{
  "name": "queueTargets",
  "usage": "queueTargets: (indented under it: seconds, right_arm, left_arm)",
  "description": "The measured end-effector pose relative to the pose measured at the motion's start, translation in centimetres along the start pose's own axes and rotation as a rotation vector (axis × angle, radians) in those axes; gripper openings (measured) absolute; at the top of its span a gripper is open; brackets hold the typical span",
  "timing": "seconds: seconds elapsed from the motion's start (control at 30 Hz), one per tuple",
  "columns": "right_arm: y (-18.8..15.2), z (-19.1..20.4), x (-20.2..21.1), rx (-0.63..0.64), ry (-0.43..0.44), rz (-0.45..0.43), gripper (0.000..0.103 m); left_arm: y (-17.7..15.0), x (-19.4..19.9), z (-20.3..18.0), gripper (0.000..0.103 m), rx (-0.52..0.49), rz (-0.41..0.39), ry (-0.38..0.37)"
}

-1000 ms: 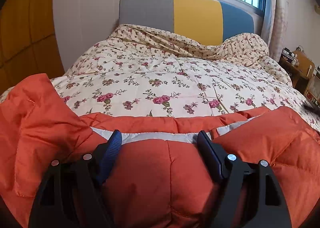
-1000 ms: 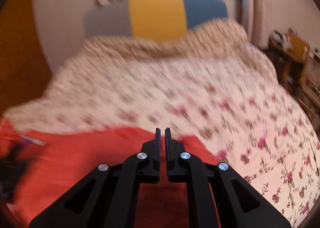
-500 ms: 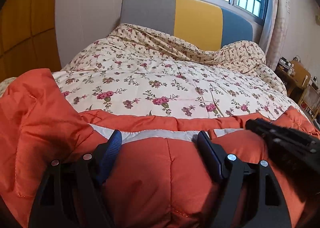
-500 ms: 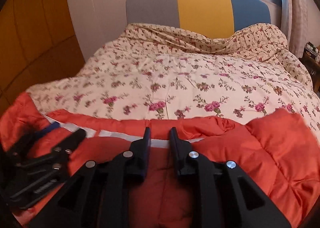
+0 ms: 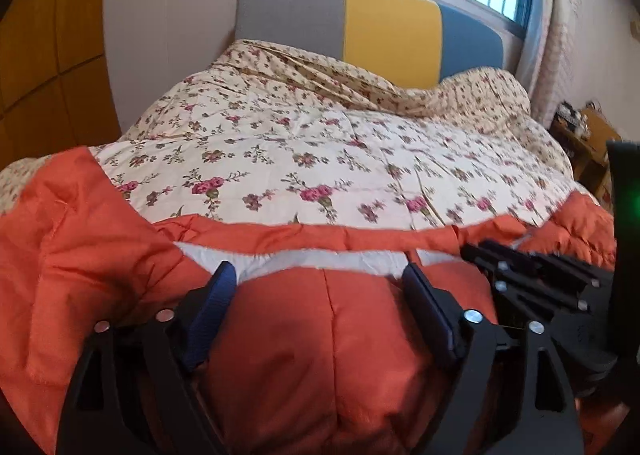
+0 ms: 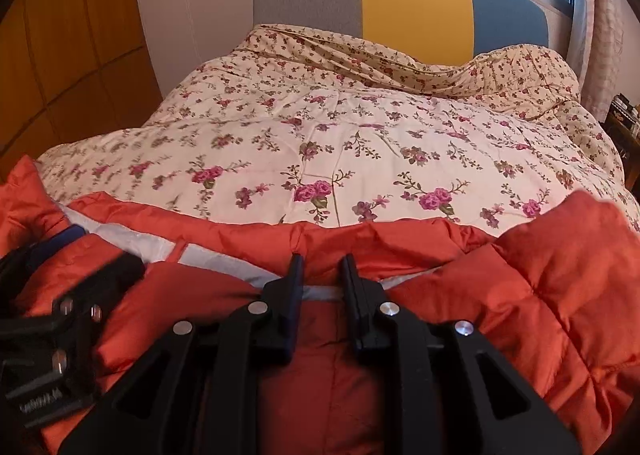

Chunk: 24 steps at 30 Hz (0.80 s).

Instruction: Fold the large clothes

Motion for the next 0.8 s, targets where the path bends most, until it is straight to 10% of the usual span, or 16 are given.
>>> queueTargets:
  seconds: [0.4,0.8]
  right_arm:
    - [-0.2,-2.1,10.2,0.006,-0.037,-0.127,0.038]
    - [-1.6,-7.8,6.0,-0.058,-0.137,-0.065,0.042]
  left_arm:
    - [-1.4,8.3,3.4,0.093,-0.003,-0.065,0.108]
    - [-2.4,6.3,9.6,0.1,0.063,-0.02,0.239]
Point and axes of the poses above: each gripper's, at about its wrist camera, not at the fingertips, and x roughly against the way its jaws point, z to its left, y to its top, the point moved 9 cm from there along -x, roughly the way its jaws point, and after that the axes turned 8 degrees about -y, right-handed, at the moved point
